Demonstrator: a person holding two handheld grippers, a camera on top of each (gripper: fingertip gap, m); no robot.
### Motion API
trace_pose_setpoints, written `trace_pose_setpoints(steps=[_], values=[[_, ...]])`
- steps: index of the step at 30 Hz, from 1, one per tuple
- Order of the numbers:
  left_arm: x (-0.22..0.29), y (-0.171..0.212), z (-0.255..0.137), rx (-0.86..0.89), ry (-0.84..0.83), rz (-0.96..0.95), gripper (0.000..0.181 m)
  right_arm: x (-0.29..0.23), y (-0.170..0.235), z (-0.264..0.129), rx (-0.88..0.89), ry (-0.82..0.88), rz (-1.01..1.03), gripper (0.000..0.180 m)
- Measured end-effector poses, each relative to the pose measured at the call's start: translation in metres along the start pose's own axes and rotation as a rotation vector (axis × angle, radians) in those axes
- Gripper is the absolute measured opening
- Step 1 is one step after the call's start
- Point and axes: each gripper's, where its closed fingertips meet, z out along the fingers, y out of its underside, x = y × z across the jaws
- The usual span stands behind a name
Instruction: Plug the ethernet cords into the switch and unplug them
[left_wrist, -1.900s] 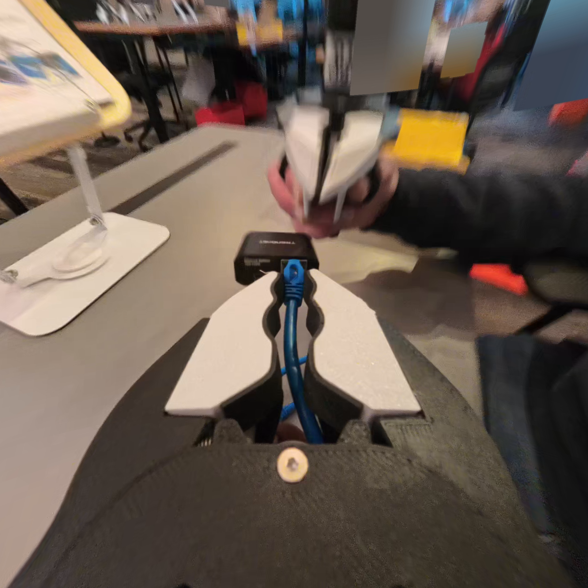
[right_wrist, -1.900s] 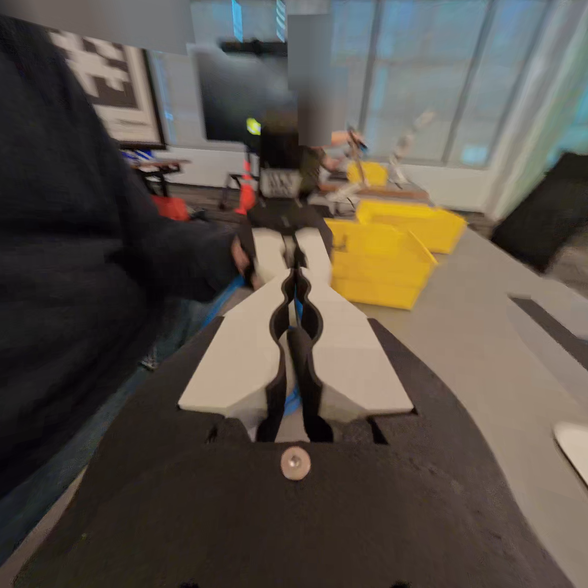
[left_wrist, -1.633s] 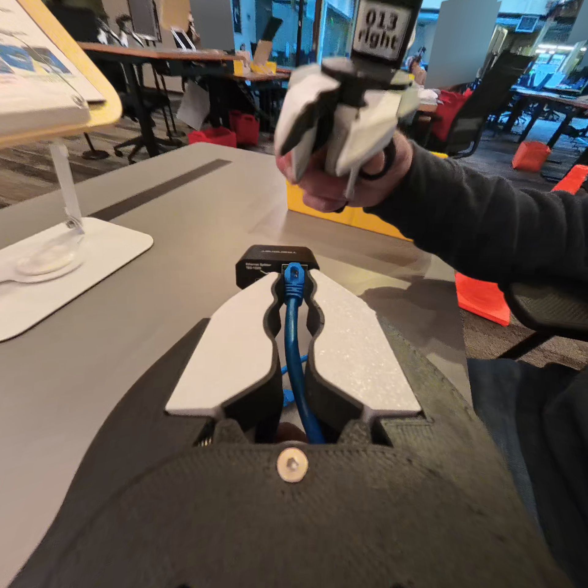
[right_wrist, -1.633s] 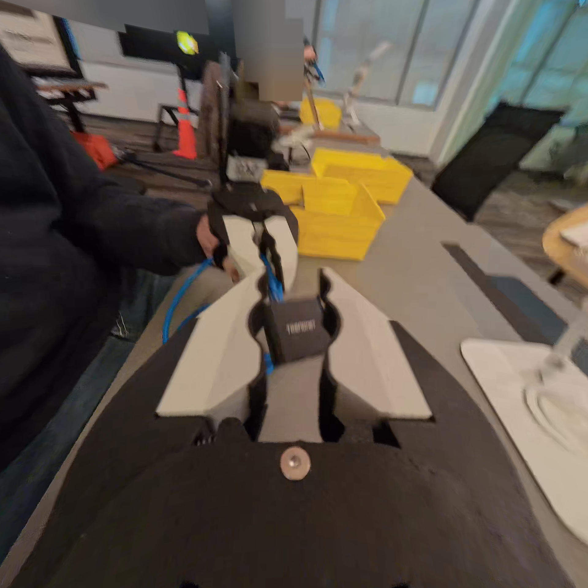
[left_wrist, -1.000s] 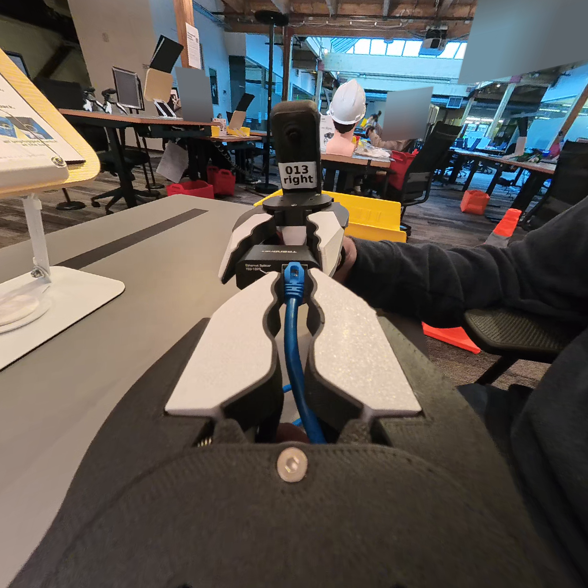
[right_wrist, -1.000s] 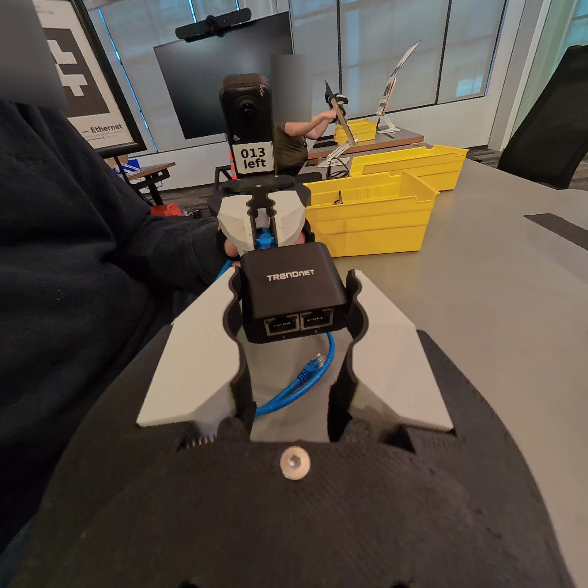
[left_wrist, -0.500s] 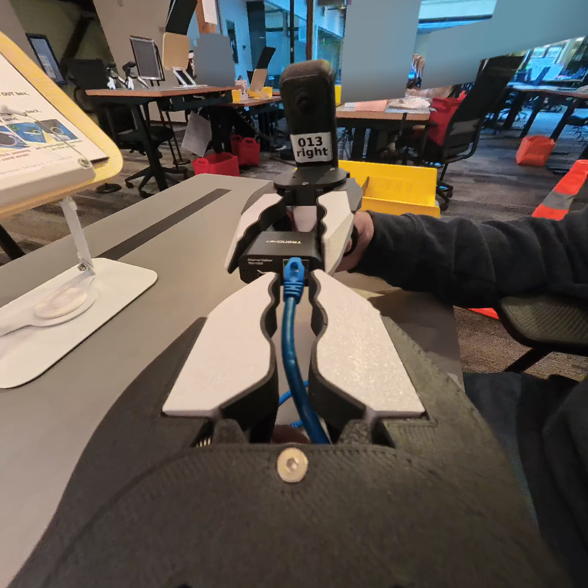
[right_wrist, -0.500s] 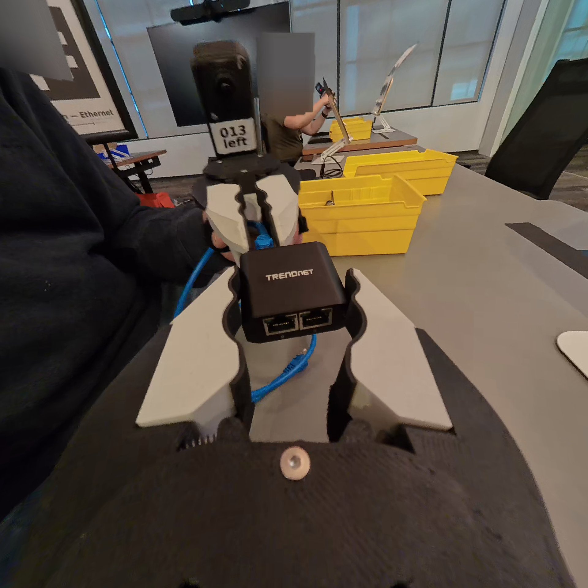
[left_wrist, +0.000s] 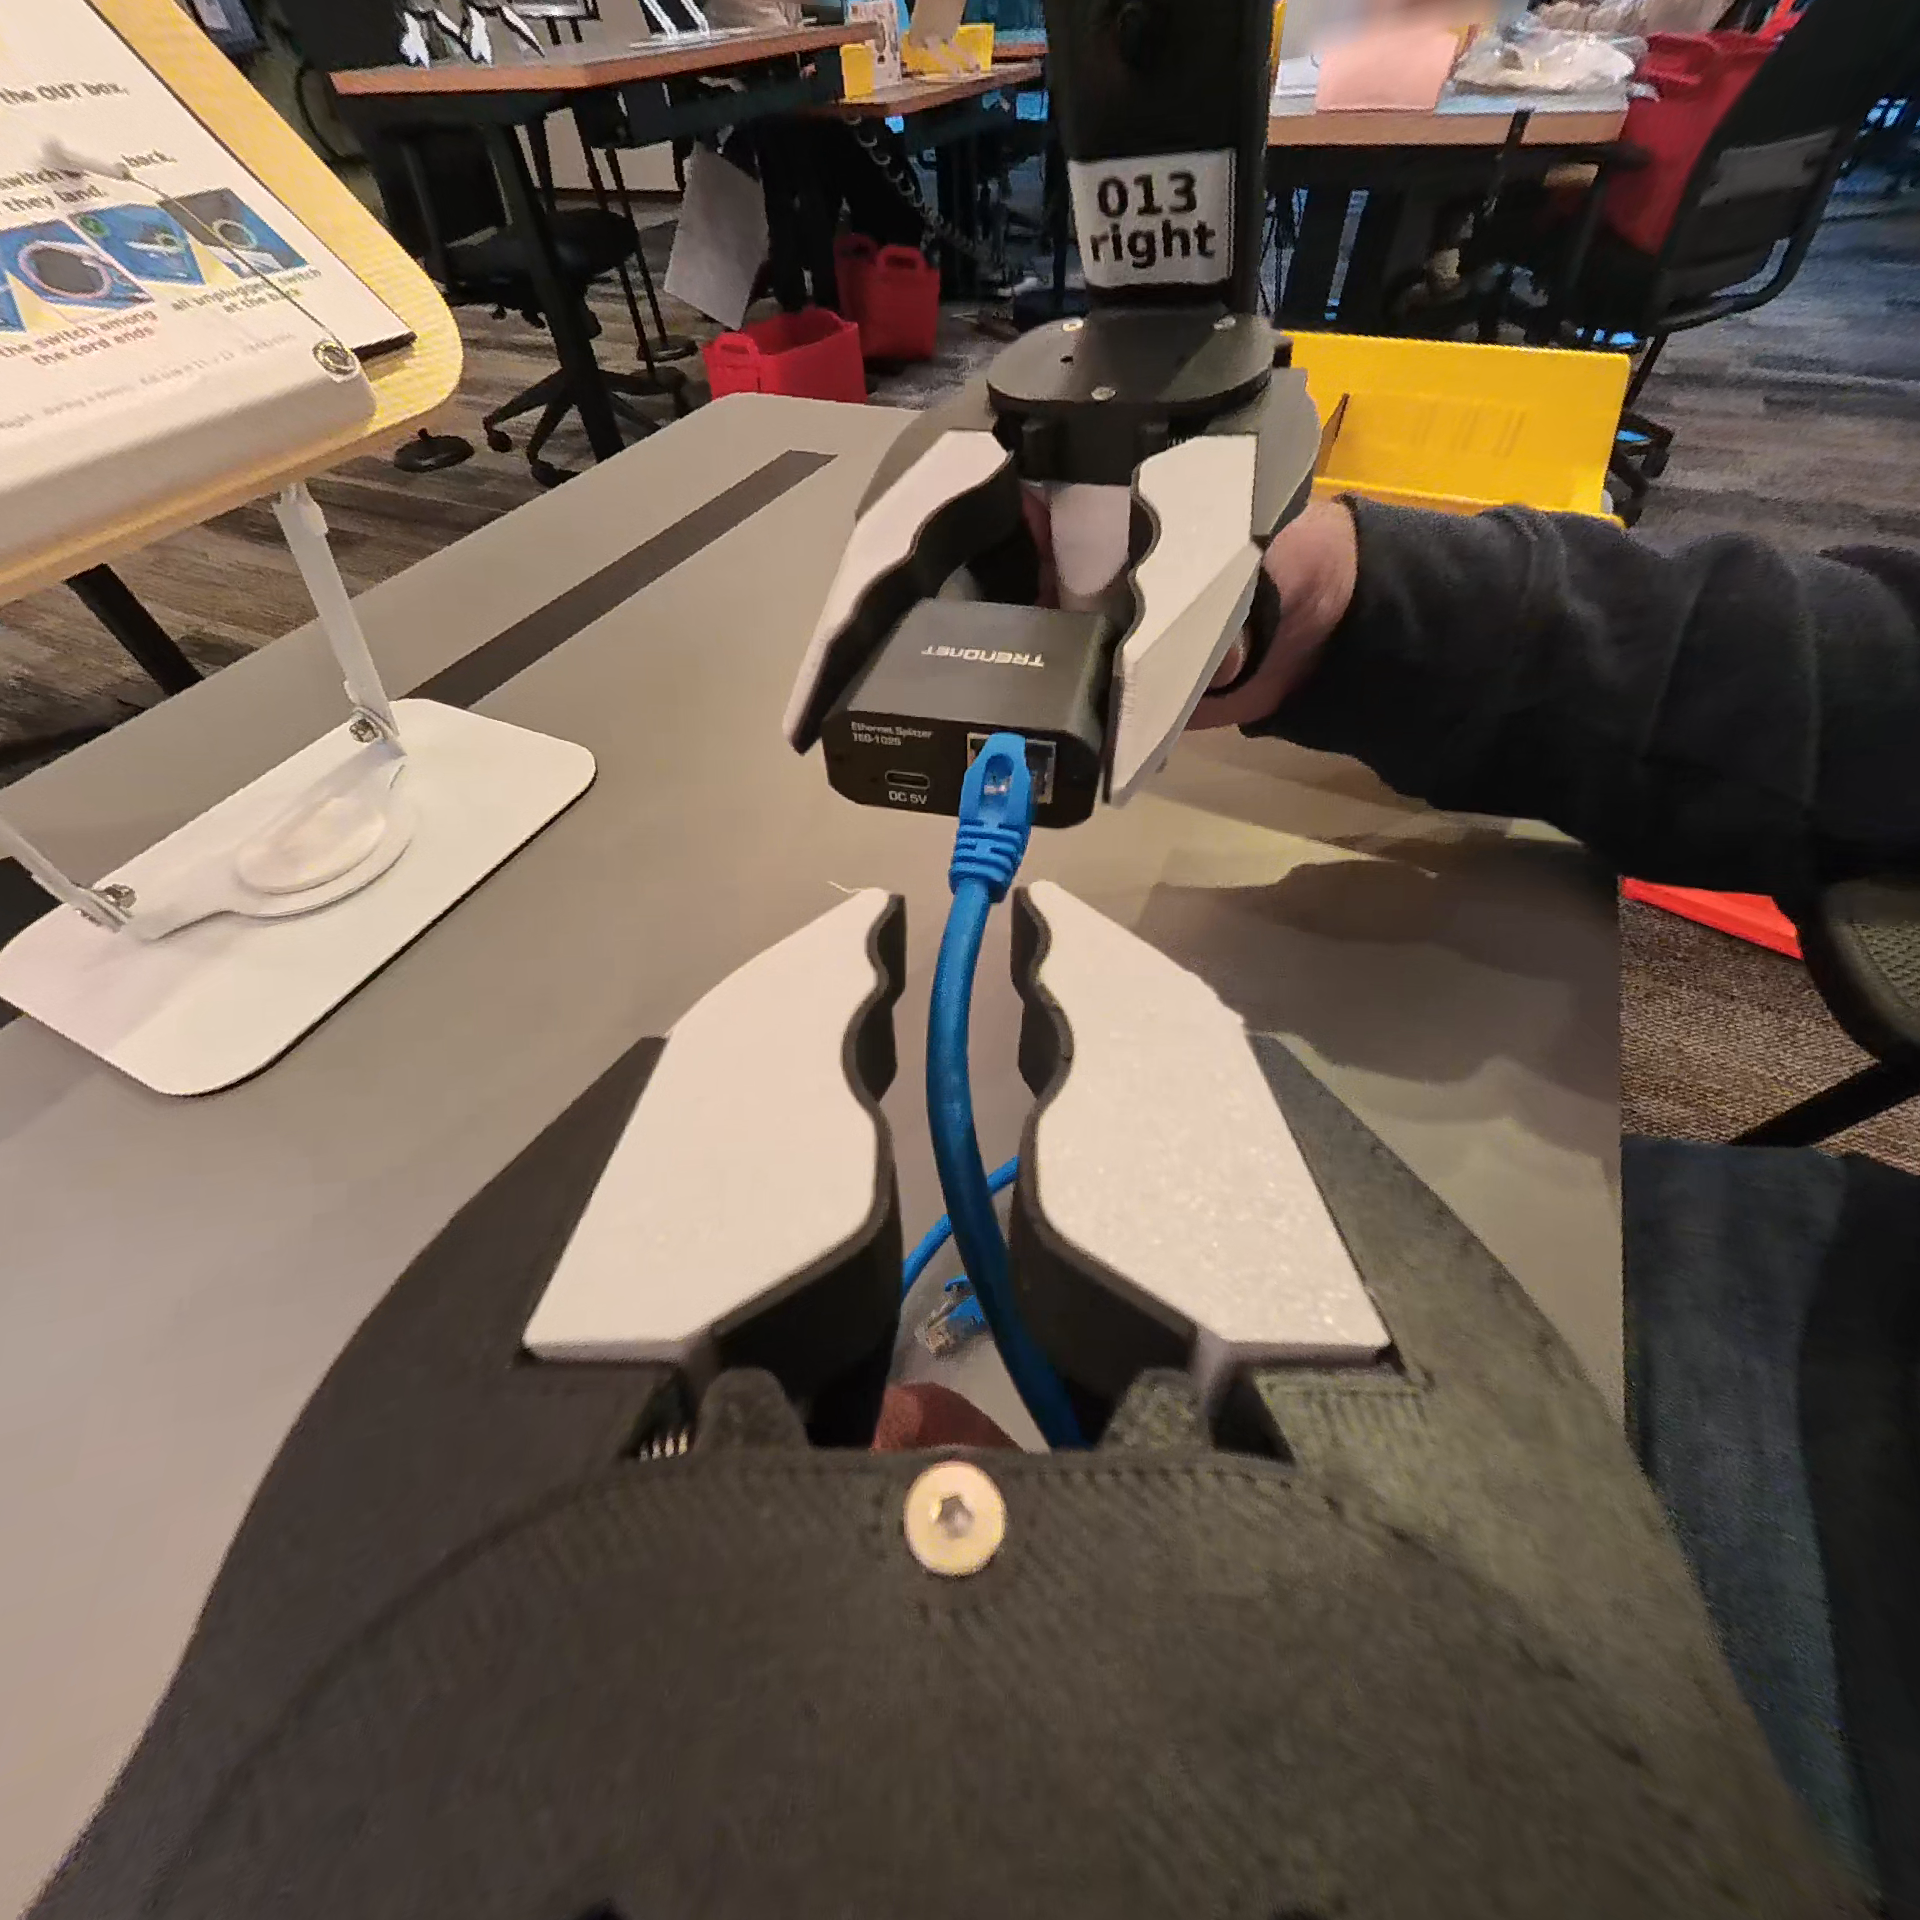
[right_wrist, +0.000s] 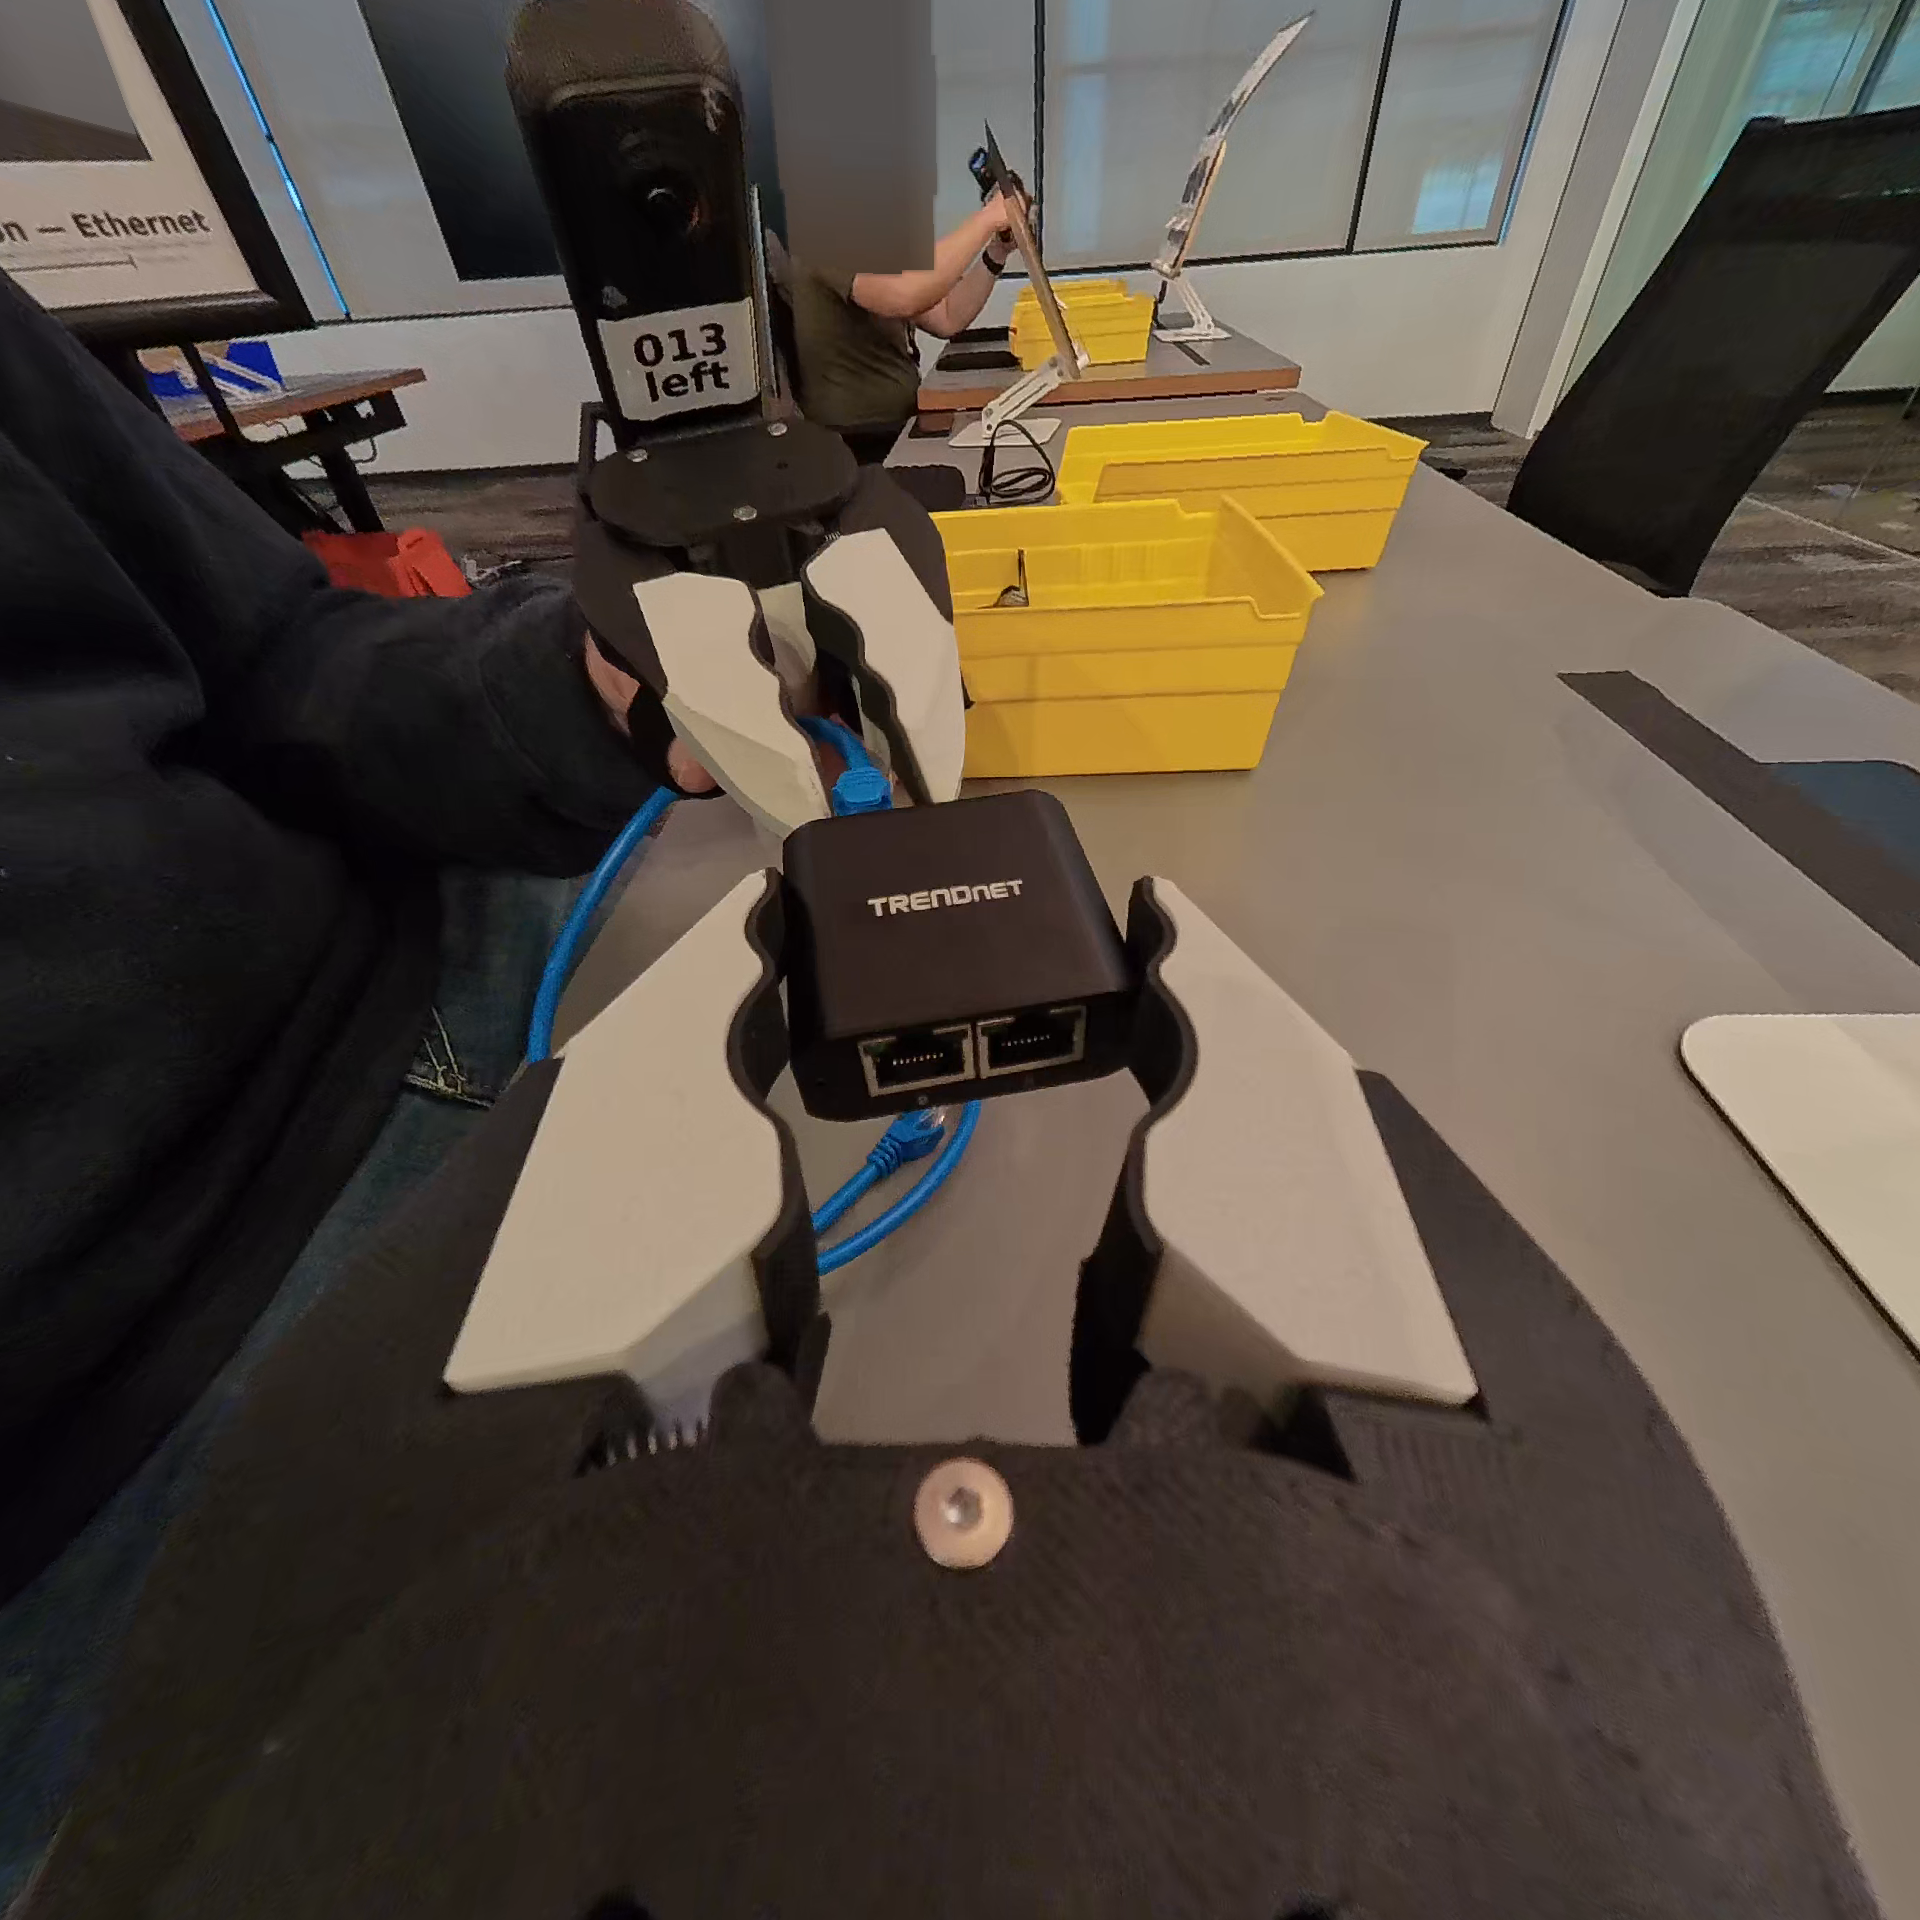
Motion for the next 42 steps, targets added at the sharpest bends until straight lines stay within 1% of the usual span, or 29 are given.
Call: trace_pose_setpoints(steps=[2,5,7,8,9,11,12,13,15,17,20,22,23,24,27,29,30,31,32,34,35,36,37,38,40,41,42], values=[[0.002,0.000,-0.001,-0.003,0.000,0.013,0.011,0.000,-0.001,0.001,-0.012,-0.001,-0.008,0.065],[0.001,0.002,-0.001,-0.020,-0.019,0.042,0.010,0.000,-0.001,0.002,-0.029,-0.011,-0.015,0.065],[0.005,-0.001,-0.004,0.005,0.015,0.020,0.010,-0.004,-0.004,0.003,-0.036,-0.037,-0.026,0.065],[0.006,-0.004,-0.007,0.030,0.039,-0.009,0.012,-0.006,-0.005,0.003,-0.042,-0.053,-0.035,0.065],[0.007,-0.009,-0.011,0.069,0.072,-0.054,0.019,-0.009,-0.008,0.003,-0.044,-0.084,-0.043,0.065],[0.010,-0.019,-0.020,0.141,0.173,-0.172,0.026,-0.016,-0.012,0.003,-0.067,-0.140,-0.074,0.064],[0.007,-0.022,-0.024,0.157,0.207,-0.235,0.033,-0.019,-0.012,0.004,-0.098,-0.172,-0.095,0.065],[0.005,-0.023,-0.026,0.161,0.246,-0.295,0.040,-0.024,-0.011,0.006,-0.135,-0.209,-0.116,0.064],[0.000,-0.022,-0.026,0.157,0.266,-0.365,0.044,-0.032,-0.012,0.011,-0.190,-0.282,-0.153,0.065],[0.006,-0.018,-0.022,0.120,0.337,-0.413,0.049,-0.037,-0.011,0.018,-0.253,-0.331,-0.197,0.065],[0.021,-0.013,-0.015,0.060,0.462,-0.496,0.050,-0.043,-0.006,0.030,-0.341,-0.389,-0.267,0.065],[0.026,-0.013,-0.011,0.061,0.517,-0.550,0.039,-0.044,-0.004,0.034,-0.390,-0.411,-0.311,0.065],[0.027,-0.012,-0.010,0.067,0.540,-0.594,0.037,-0.044,-0.002,0.035,-0.410,-0.420,-0.329,0.065],[0.026,-0.012,-0.010,0.085,0.553,-0.608,0.036,-0.043,-0.001,0.036,-0.422,-0.422,-0.346,0.065],[0.010,-0.011,-0.008,0.142,0.483,-0.661,0.030,-0.026,0.003,0.039,-0.474,-0.337,-0.385,0.065],[-0.007,-0.011,-0.009,0.192,0.377,-0.648,0.027,-0.002,0.001,0.038,-0.481,-0.194,-0.340,0.074],[-0.018,-0.012,-0.010,0.219,0.318,-0.651,0.026,0.011,-0.002,0.035,-0.463,-0.118,-0.293,0.071],[-0.028,-0.015,-0.014,0.266,0.271,-0.653,0.026,0.021,-0.007,0.030,-0.408,-0.048,-0.233,0.069],[-0.039,-0.018,-0.019,0.320,0.209,-0.642,0.025,0.024,-0.013,0.026,-0.330,-0.018,-0.156,0.069],[-0.049,-0.025,-0.025,0.406,0.140,-0.621,0.025,0.024,-0.023,0.027,-0.185,0.029,-0.001,0.058],[-0.049,-0.028,-0.027,0.443,0.130,-0.603,0.025,0.016,-0.025,0.030,-0.133,0.002,0.054,0.063],[-0.049,-0.030,-0.026,0.469,0.116,-0.590,0.025,0.011,-0.027,0.035,-0.085,-0.012,0.099,0.061],[-0.047,-0.032,-0.025,0.487,0.110,-0.577,0.025,0.013,-0.031,0.038,-0.031,0.007,0.151,0.055],[-0.042,-0.035,-0.023,0.502,0.125,-0.555,0.025,0.012,-0.037,0.039,0.031,-0.011,0.194,0.049],[-0.034,-0.040,-0.023,0.534,0.142,-0.529,0.025,0.014,-0.049,0.035,0.154,-0.036,0.257,0.026],[-0.032,-0.041,-0.023,0.538,0.130,-0.500,0.025,0.011,-0.051,0.034,0.184,-0.083,0.301,0.024],[-0.029,-0.041,-0.024,0.534,0.130,-0.473,0.025,0.008,-0.052,0.033,0.188,-0.108,0.302,0.023]])
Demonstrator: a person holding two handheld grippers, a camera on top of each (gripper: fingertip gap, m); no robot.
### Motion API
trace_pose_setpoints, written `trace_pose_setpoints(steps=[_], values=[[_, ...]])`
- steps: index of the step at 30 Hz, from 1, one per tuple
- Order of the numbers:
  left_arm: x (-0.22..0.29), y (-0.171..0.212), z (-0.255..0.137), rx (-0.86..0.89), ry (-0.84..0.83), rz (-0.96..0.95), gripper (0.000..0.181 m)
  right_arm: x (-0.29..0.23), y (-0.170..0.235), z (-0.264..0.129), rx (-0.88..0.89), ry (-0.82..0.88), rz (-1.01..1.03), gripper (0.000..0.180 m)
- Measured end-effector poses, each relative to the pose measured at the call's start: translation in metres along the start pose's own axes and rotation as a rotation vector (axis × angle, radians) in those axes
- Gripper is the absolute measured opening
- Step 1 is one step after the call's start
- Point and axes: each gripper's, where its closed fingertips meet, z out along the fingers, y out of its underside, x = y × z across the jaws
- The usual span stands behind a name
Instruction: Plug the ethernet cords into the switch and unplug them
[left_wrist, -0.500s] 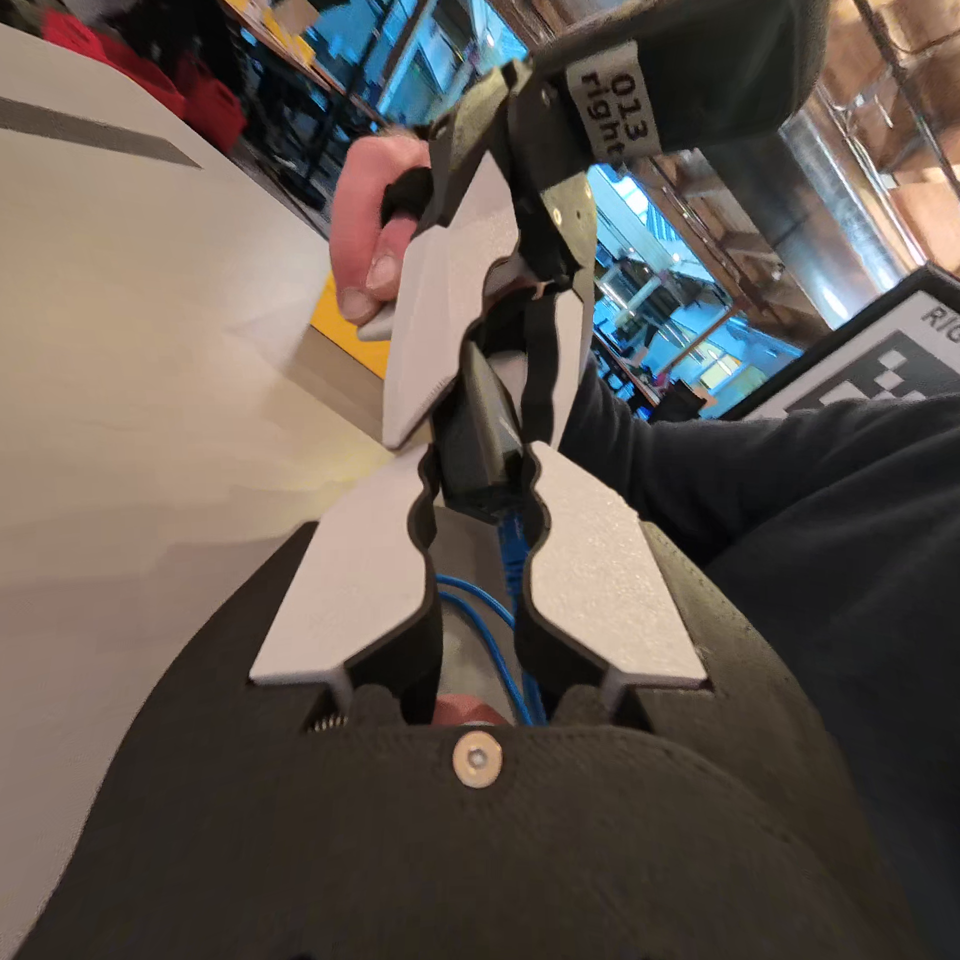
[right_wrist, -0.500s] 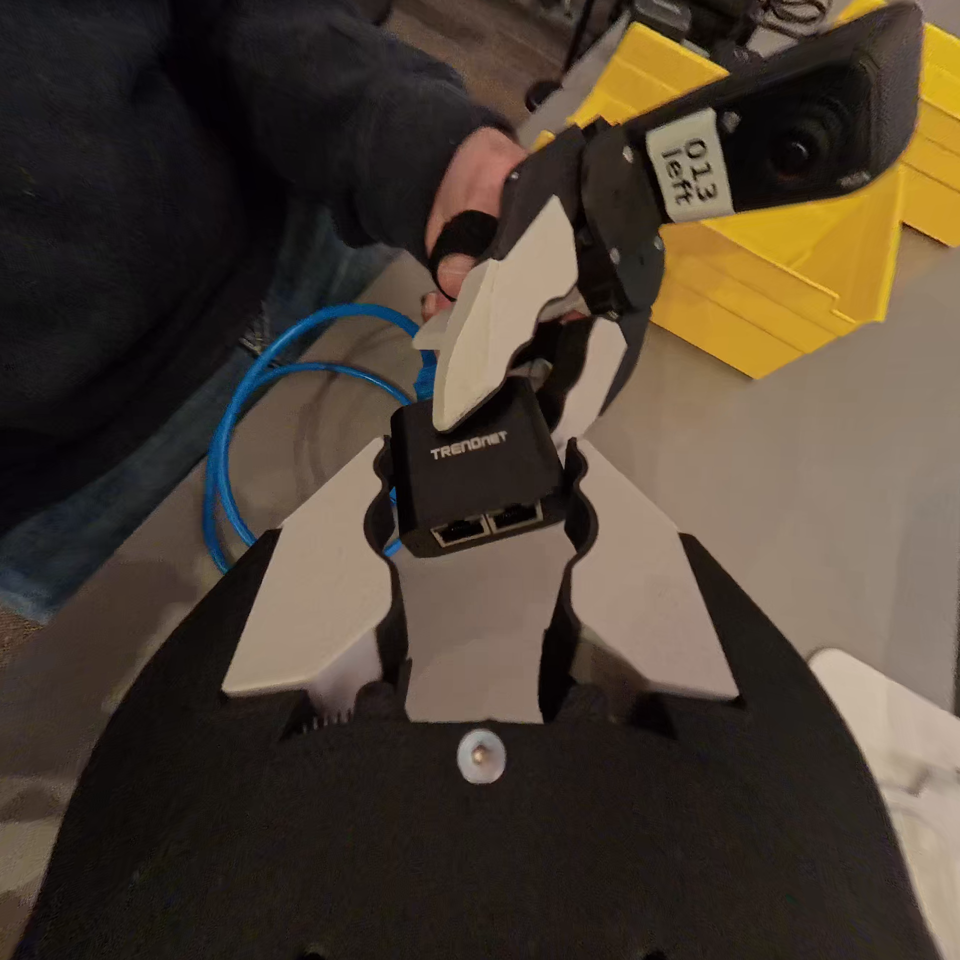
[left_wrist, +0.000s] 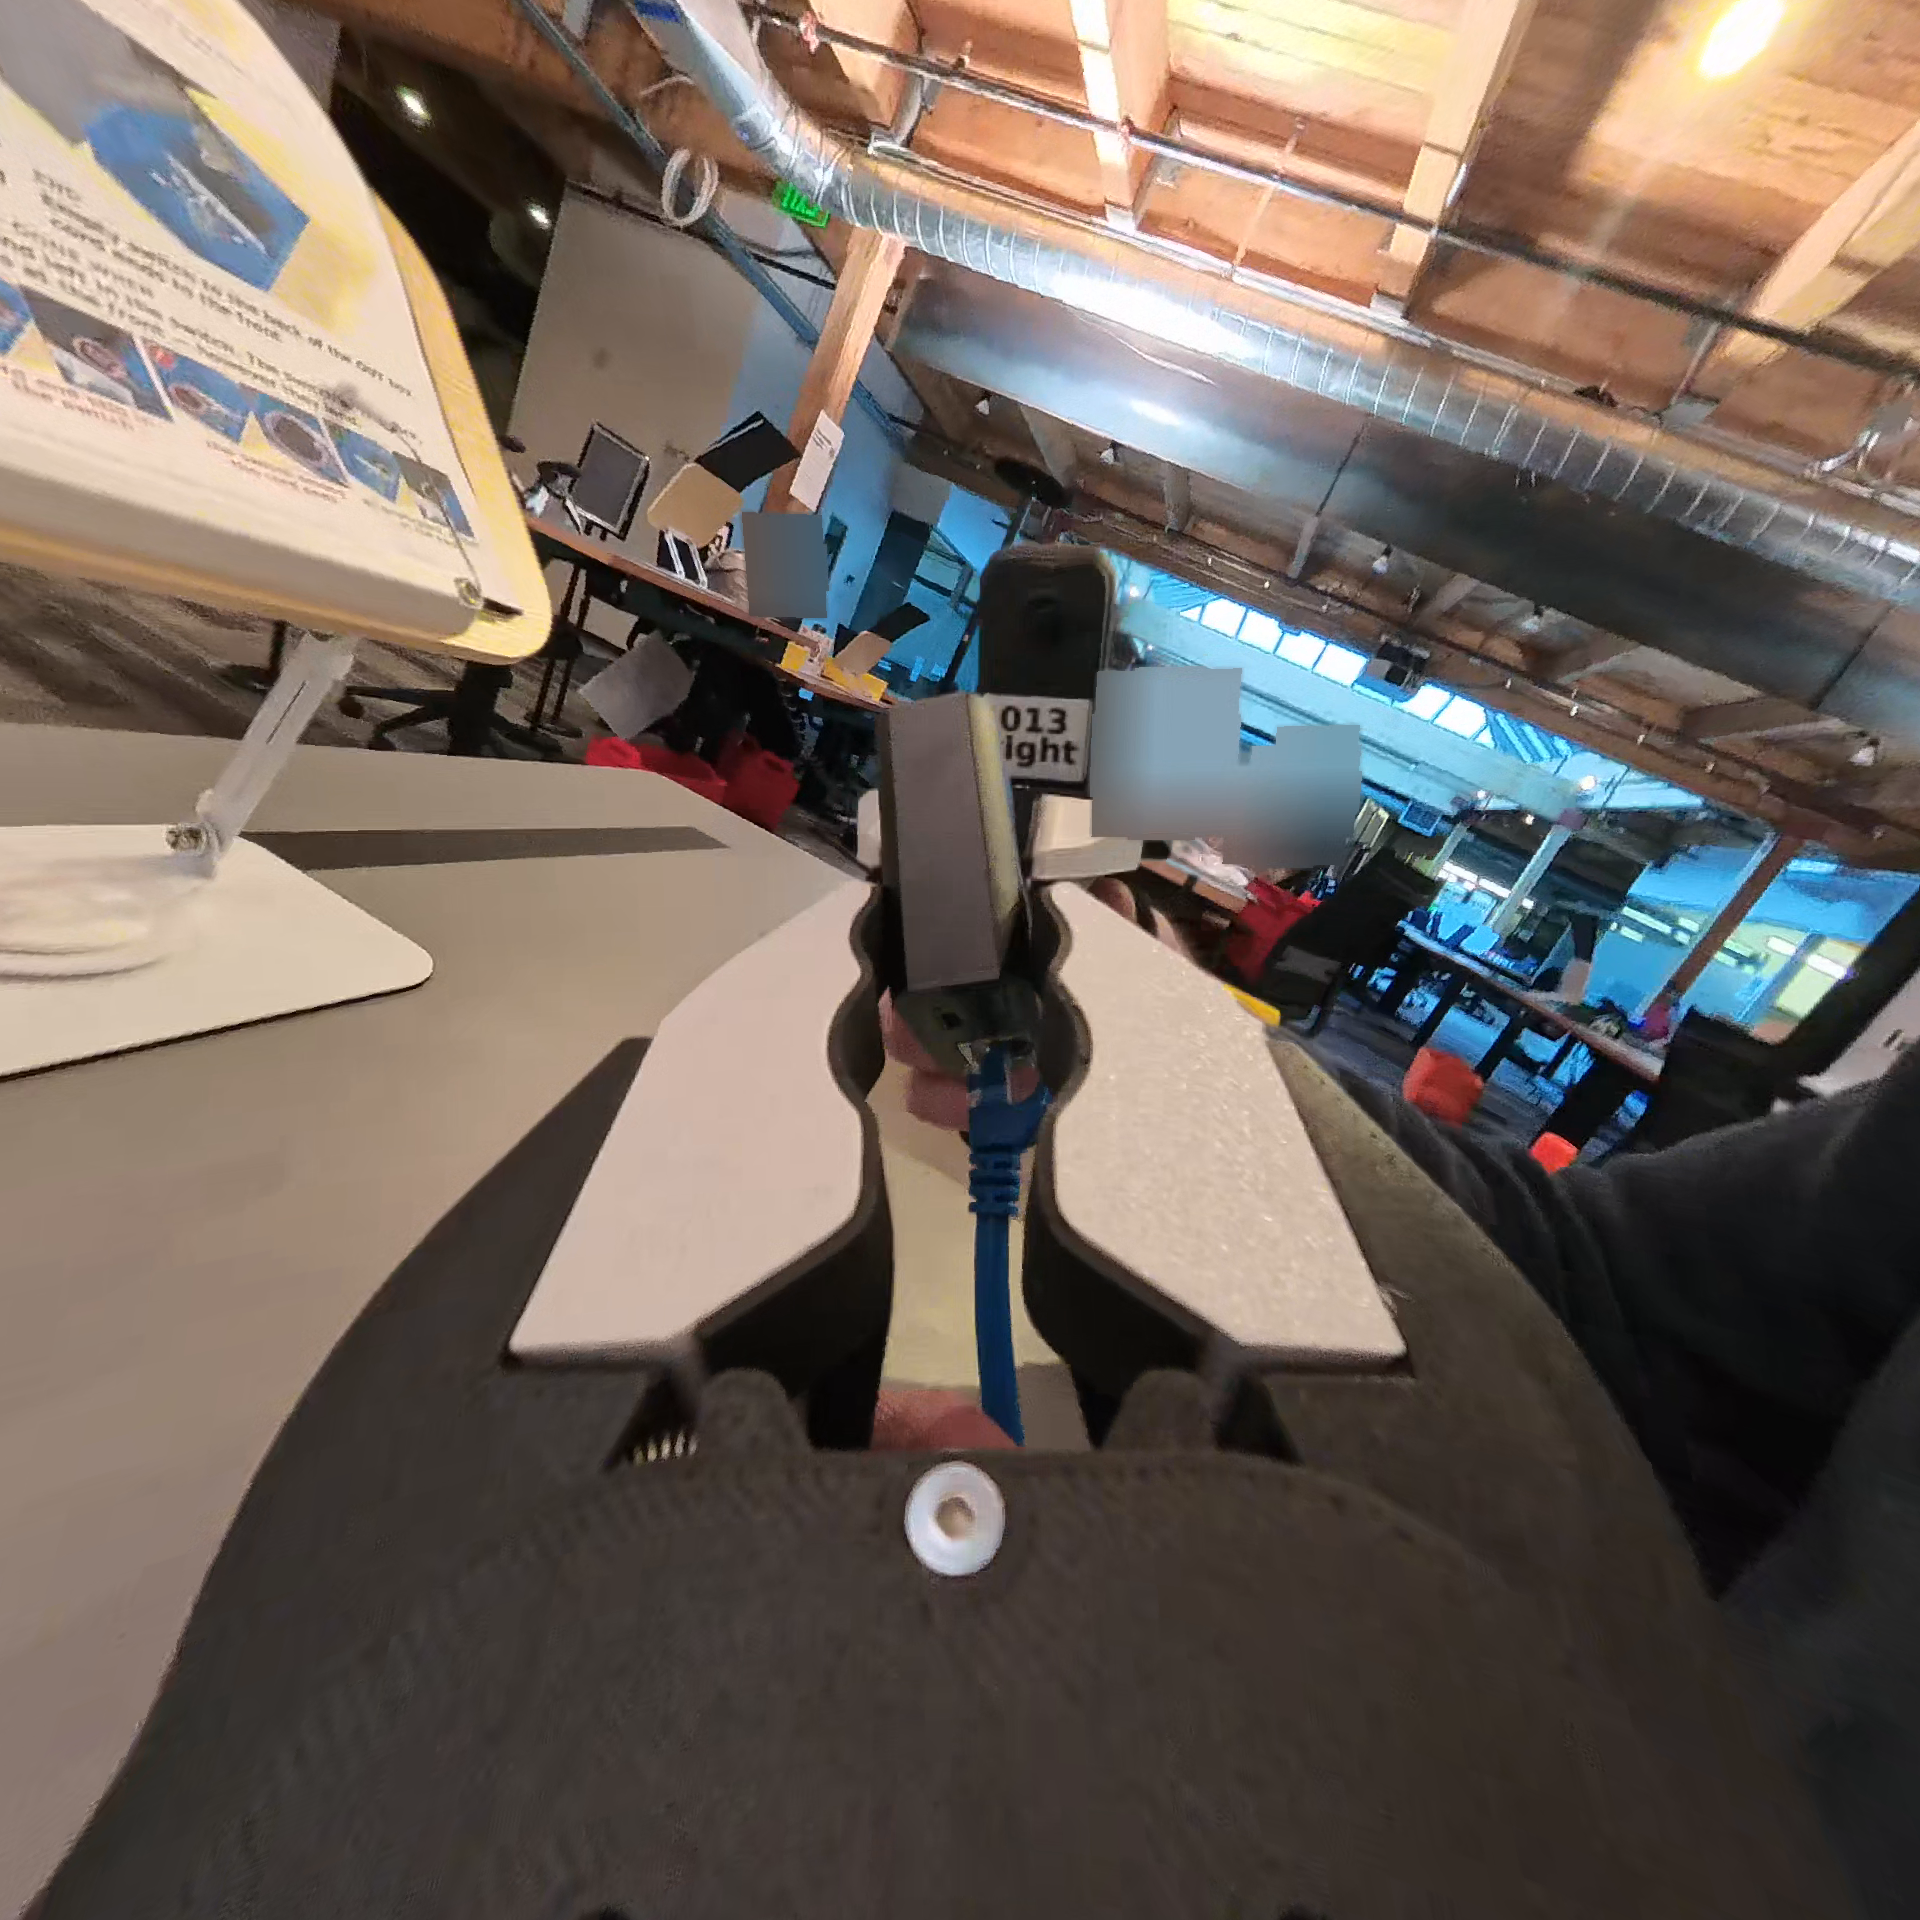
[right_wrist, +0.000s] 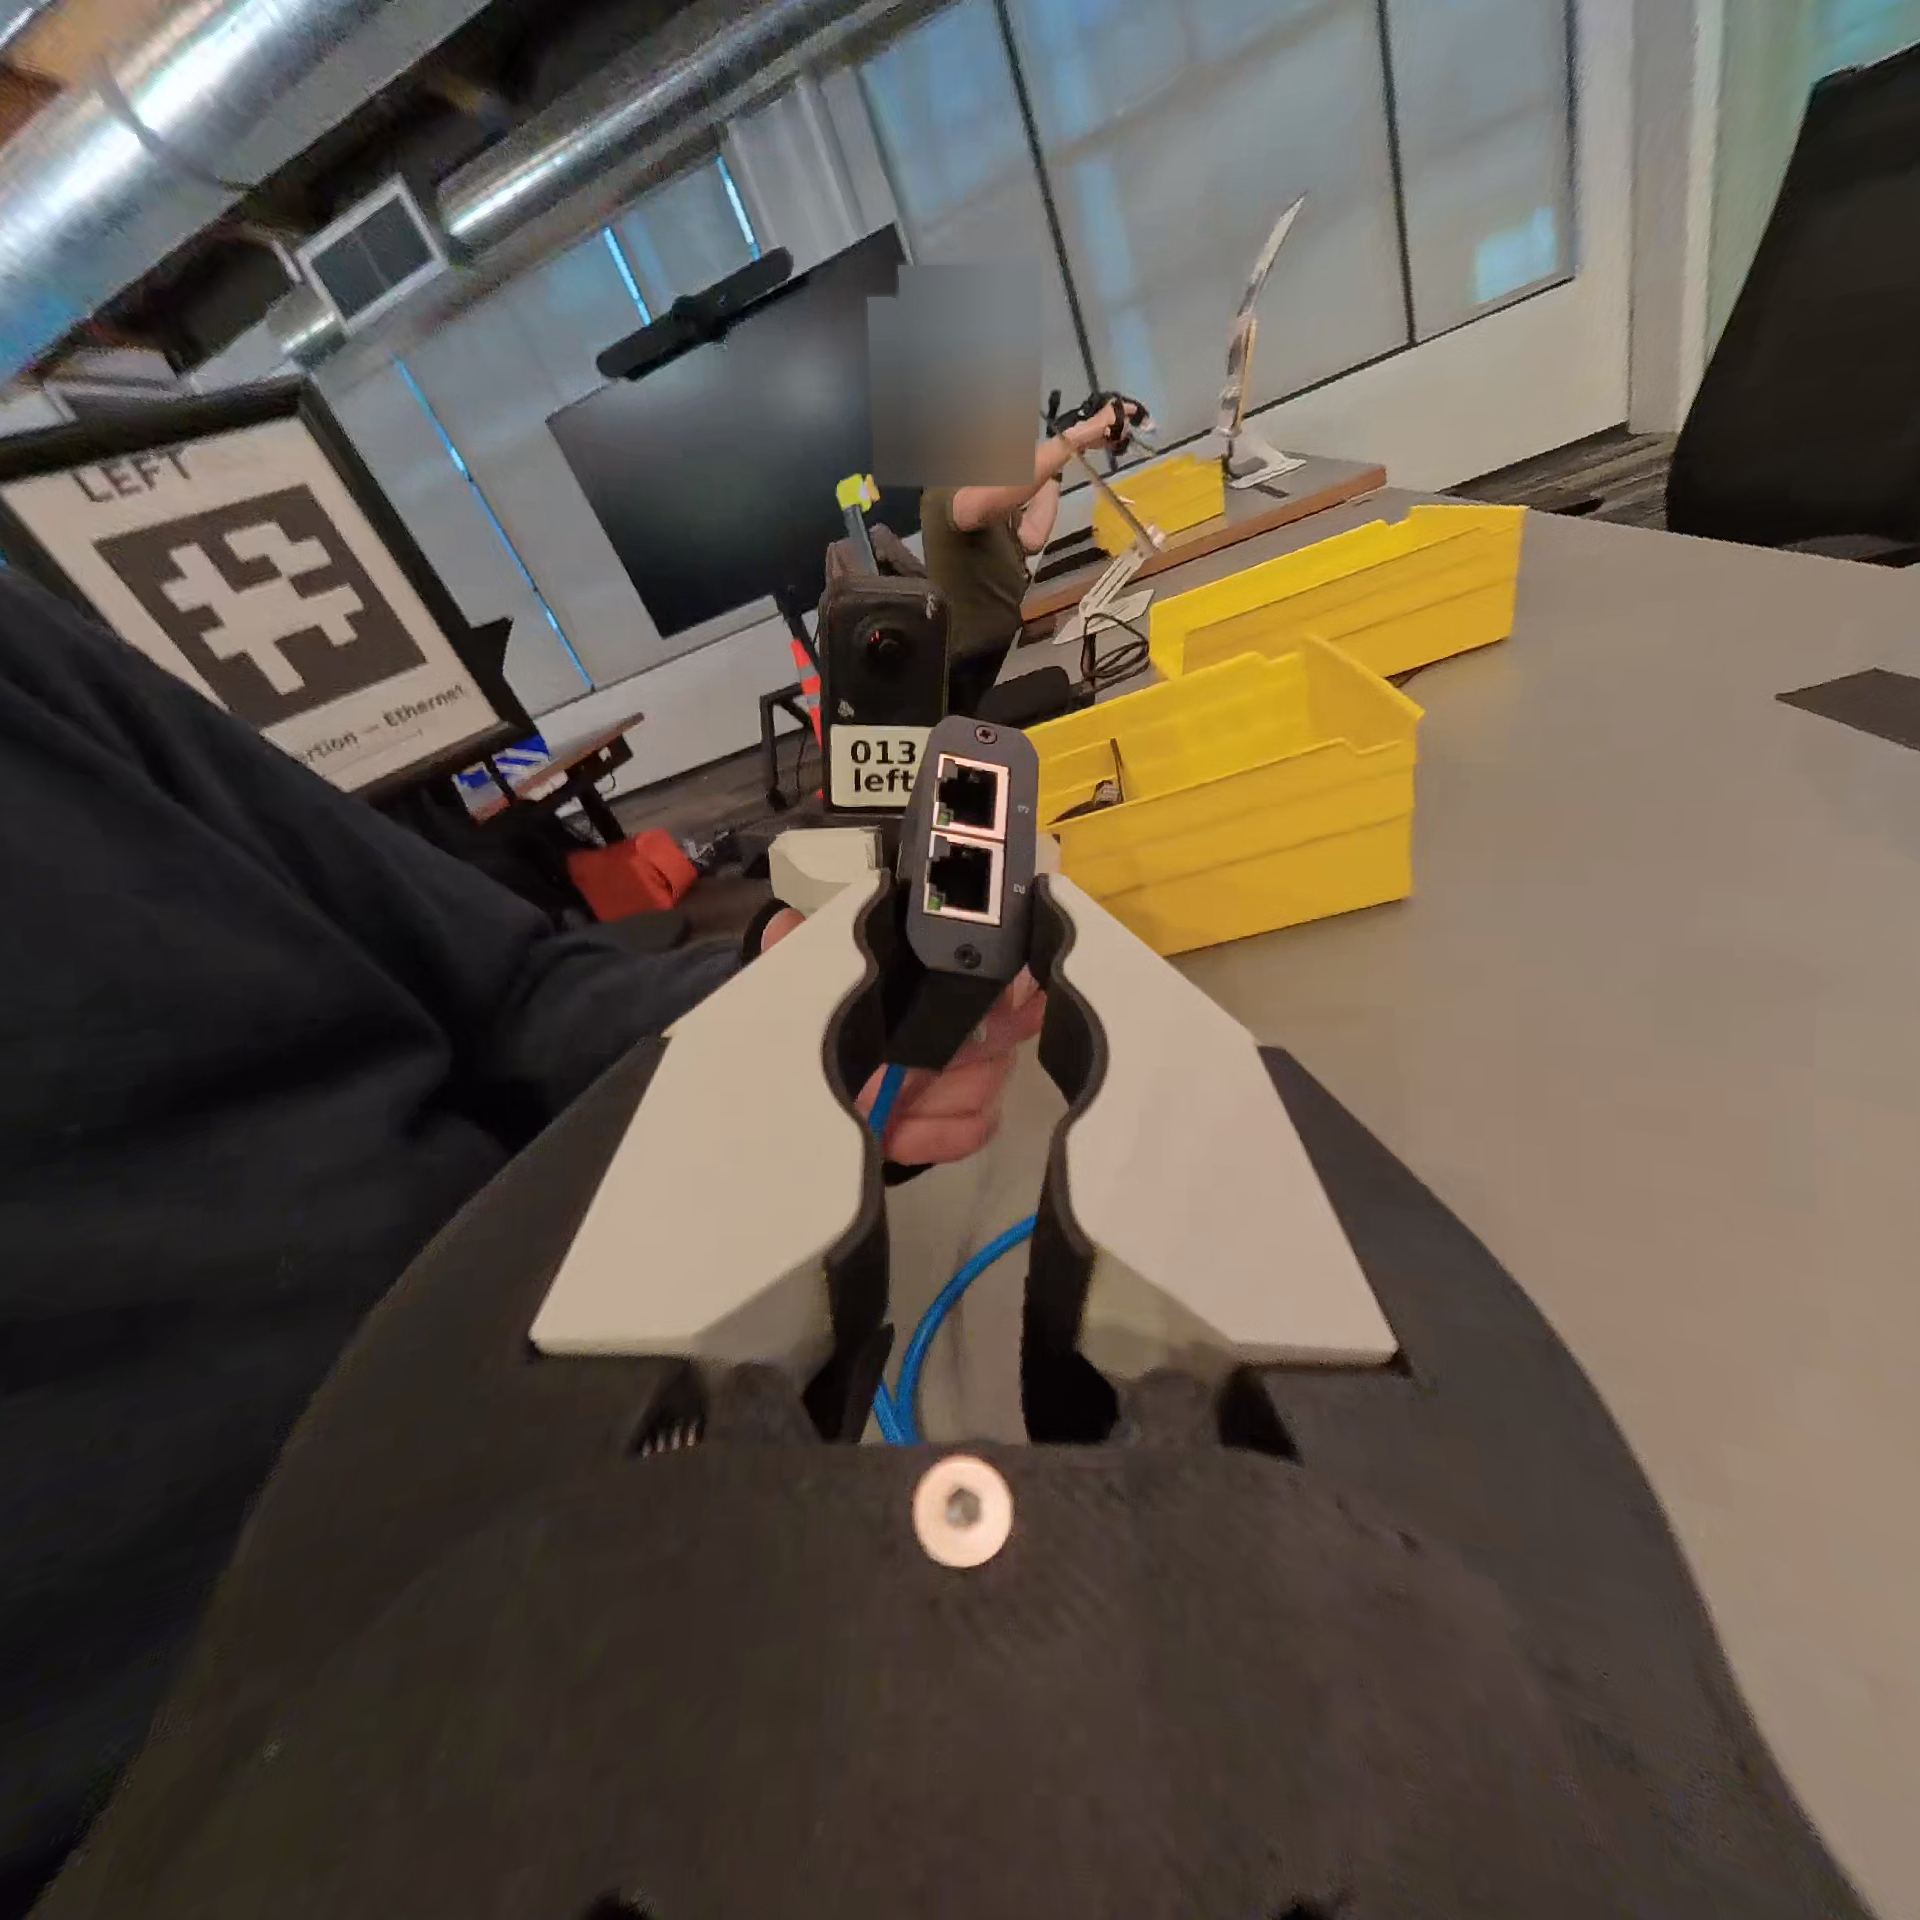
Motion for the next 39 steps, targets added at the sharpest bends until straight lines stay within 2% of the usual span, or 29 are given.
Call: trace_pose_setpoints(steps=[3,5,7,10,11,13,15,17,20,23,25,28,30,32,34,39], values=[[0.002,0.011,-0.005,-0.105,0.014,0.074,0.025,-0.005,0.010,0.000,-0.162,0.006,-0.111,0.023],[0.002,0.010,-0.007,-0.178,-0.007,0.159,0.034,-0.010,0.021,-0.002,-0.358,0.003,-0.241,0.023],[0.009,0.018,-0.007,-0.326,0.028,0.236,0.039,-0.019,0.029,-0.003,-0.552,-0.035,-0.338,0.023],[0.022,0.037,-0.006,-0.529,0.078,0.344,0.024,-0.025,0.037,-0.007,-0.809,-0.104,-0.405,0.023],[0.020,0.039,-0.006,-0.555,0.056,0.365,0.024,-0.025,0.037,-0.007,-0.864,-0.114,-0.419,0.023],[0.012,0.031,-0.003,-0.485,-0.012,0.327,0.024,-0.016,0.027,-0.003,-0.886,-0.076,-0.454,0.023],[0.001,0.018,-0.005,-0.387,-0.075,0.244,0.024,-0.008,0.004,0.006,-0.761,0.015,-0.469,0.027],[-0.011,0.005,-0.009,-0.273,-0.132,0.142,0.024,-0.004,-0.015,0.008,-0.588,0.119,-0.453,0.045],[-0.020,-0.011,-0.014,-0.096,-0.173,-0.034,0.024,0.010,0.001,-0.002,-0.469,0.298,-0.458,0.055],[-0.022,-0.015,-0.013,-0.014,-0.176,-0.134,0.024,0.020,0.029,-0.002,-0.390,0.460,-0.478,0.066],[-0.020,-0.011,-0.008,-0.008,-0.179,-0.167,0.024,0.028,0.041,-0.002,-0.407,0.553,-0.527,0.062],[-0.013,-0.004,0.000,-0.009,-0.164,-0.190,0.024,0.036,0.047,-0.007,-0.457,0.609,-0.557,0.010],[-0.012,0.003,0.000,-0.052,-0.165,-0.173,0.024,0.034,0.050,-0.012,-0.493,0.548,-0.499,0.008],[-0.016,0.014,-0.002,-0.115,-0.189,-0.150,0.028,0.035,0.060,-0.026,-0.601,0.516,-0.477,0.006],[-0.024,0.017,-0.010,-0.149,-0.248,-0.104,0.037,0.036,0.087,-0.043,-0.762,0.444,-0.429,0.007],[-0.026,0.021,-0.030,-0.321,-0.355,0.074,0.041,0.057,0.164,-0.086,-1.097,0.380,-0.342,0.007]])
